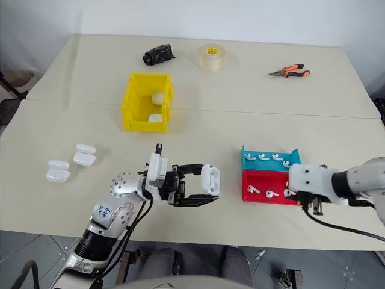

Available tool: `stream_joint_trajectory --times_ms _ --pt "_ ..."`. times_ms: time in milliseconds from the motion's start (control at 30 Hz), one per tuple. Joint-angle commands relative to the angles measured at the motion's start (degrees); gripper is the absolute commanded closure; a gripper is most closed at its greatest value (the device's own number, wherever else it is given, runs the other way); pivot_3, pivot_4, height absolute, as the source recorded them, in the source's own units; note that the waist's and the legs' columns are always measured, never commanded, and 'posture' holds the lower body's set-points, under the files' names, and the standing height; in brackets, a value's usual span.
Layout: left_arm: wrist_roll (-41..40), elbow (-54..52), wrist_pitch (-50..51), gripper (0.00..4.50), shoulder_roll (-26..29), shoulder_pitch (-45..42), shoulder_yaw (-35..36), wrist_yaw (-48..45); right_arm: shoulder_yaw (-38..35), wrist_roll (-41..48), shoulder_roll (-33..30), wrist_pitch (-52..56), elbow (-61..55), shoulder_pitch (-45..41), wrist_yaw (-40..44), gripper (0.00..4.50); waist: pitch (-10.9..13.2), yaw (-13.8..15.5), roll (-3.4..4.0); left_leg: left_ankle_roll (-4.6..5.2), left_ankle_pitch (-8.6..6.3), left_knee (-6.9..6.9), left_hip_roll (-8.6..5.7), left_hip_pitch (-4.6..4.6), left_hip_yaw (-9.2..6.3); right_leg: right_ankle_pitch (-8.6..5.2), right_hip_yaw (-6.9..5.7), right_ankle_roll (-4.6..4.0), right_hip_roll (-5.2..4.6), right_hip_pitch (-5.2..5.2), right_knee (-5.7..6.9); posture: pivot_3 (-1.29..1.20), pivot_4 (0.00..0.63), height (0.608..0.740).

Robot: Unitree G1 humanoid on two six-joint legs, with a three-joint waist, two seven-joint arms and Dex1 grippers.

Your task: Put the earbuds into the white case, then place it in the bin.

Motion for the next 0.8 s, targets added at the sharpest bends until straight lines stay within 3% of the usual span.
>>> stream_joint_trajectory --times_ms 33,233,467,633,800 --pt "-2.06 -0.65 -2.1 1.68 -0.21 0.23 0.84 -2.33 -5.67 10.04 5.2 0.82 -4.43 -0.28 0.43 3.41 0.0 0.02 0.0 0.0 0.0 0.01 0.0 -0.02 -0.02 0.0 -0.02 0.0 0.0 0.0 0.0 0.0 0.15 0.74" --pt "-2.78 2.62 -2.74 1.68 -1.39 -1.57 1.77 -4.47 -5.36 23.93 18.11 4.54 -9.67 -2.52 -6.62 3.41 0.0 -0.01 0.0 0.0 0.0 0.05 -0.01 -0.06 -0.05 0.0 -0.07 0.0 0.0 -0.01 0.02 0.0 0.15 0.74" --pt "-4.73 5.27 0.68 1.68 -0.39 -5.17 2.83 -7.7 -3.28 31.15 34.18 1.76 -11.94 -4.98 -17.63 3.41 -0.01 -0.06 0.02 0.01 0.0 0.17 -0.02 -0.25 -0.11 0.0 -0.14 0.0 0.0 -0.11 0.04 0.0 0.15 0.74" --pt "-6.17 5.88 3.48 1.68 -0.14 -7.23 3.63 -8.77 0.72 31.75 41.09 -0.27 -13.78 -6.02 -21.48 3.41 -0.03 -0.12 0.06 0.0 0.0 0.22 -0.01 -0.38 -0.21 0.0 -0.26 0.0 0.02 -0.18 0.08 0.0 0.15 0.74" --pt "-6.51 5.76 5.55 1.68 -0.03 -8.13 3.82 -8.76 3.7 31.6 43.88 -2.11 -15.04 -5.54 -22.87 3.41 -0.03 -0.12 0.06 0.0 0.0 0.22 -0.01 -0.39 -0.22 0.0 -0.27 0.0 0.02 -0.18 0.08 0.0 0.15 0.74"
